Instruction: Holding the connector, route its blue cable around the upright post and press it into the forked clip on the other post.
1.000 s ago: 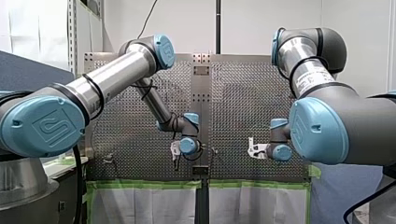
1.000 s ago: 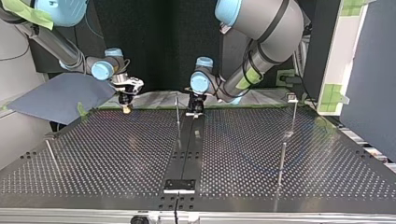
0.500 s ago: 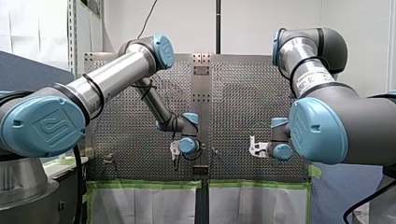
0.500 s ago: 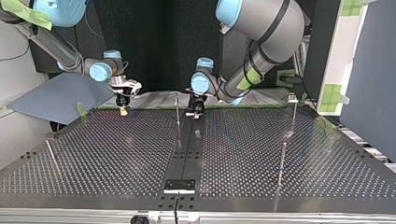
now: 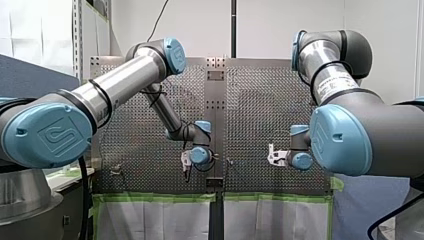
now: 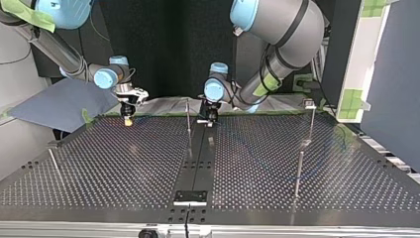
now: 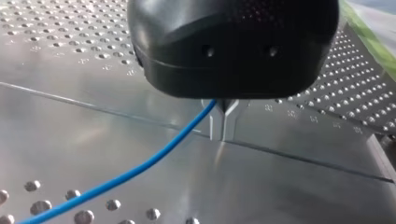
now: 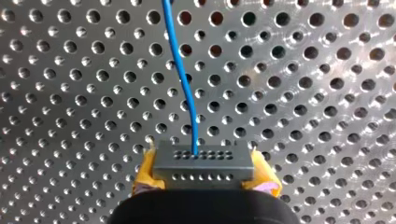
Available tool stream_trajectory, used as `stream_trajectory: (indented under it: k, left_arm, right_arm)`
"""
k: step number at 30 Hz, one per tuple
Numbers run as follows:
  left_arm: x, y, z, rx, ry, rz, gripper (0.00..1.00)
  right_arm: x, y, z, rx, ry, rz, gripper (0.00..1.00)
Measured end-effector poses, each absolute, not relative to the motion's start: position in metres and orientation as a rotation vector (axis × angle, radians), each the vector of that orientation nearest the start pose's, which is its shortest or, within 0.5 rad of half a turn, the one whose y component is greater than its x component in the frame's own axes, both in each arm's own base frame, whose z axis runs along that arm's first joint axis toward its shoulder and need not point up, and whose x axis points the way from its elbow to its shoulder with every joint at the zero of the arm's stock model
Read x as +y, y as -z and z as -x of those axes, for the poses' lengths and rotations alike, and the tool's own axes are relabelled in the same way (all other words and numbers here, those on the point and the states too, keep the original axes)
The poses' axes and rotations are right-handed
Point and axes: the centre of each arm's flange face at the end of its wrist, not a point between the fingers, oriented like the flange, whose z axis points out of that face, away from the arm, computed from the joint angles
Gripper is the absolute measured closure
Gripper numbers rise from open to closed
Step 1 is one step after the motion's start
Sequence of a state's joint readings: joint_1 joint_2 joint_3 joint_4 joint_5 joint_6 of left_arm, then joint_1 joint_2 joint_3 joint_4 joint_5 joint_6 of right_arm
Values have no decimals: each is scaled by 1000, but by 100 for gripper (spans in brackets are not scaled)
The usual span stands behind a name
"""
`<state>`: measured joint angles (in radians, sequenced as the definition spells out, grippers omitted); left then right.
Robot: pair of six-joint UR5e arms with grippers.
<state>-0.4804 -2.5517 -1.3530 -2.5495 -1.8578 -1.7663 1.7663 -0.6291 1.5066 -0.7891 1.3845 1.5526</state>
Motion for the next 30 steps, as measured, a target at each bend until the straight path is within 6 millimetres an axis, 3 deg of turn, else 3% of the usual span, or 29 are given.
stream_trajectory:
  k: [9,11,12,14,15,17,18,19,30]
  left_arm:
    - [-422,-14,-585,1748,244,-37,100]
    - [-422,-14,-585,1749,246,-40,89]
    - [-423,-14,-585,1750,248,-42,89]
    - [-424,-14,-584,1750,253,-47,65]
    - [-426,-14,-583,1749,257,-51,65]
    - [-428,-14,-582,1749,264,-58,29]
    - [-430,-14,-581,1750,271,-64,29]
    - [-431,-14,-580,1750,275,-69,2]
    - [-440,-8,-565,1824,286,-199,0]
  right_arm:
    - [-642,-4,-282,-1052,-1431,-1560,100]
    - [-642,-4,-282,-1052,-1430,-1561,100]
    - [-642,-4,-282,-1052,-1430,-1561,100]
    - [-642,-4,-282,-1053,-1430,-1562,100]
    - [-642,-4,-282,-1053,-1430,-1562,100]
    - [-641,-3,-282,-1053,-1430,-1564,100]
    - [-641,-3,-282,-1054,-1430,-1564,100]
    - [-641,-3,-282,-1054,-1430,-1565,100]
    - [-638,-1,-283,-1067,-1421,-1587,100]
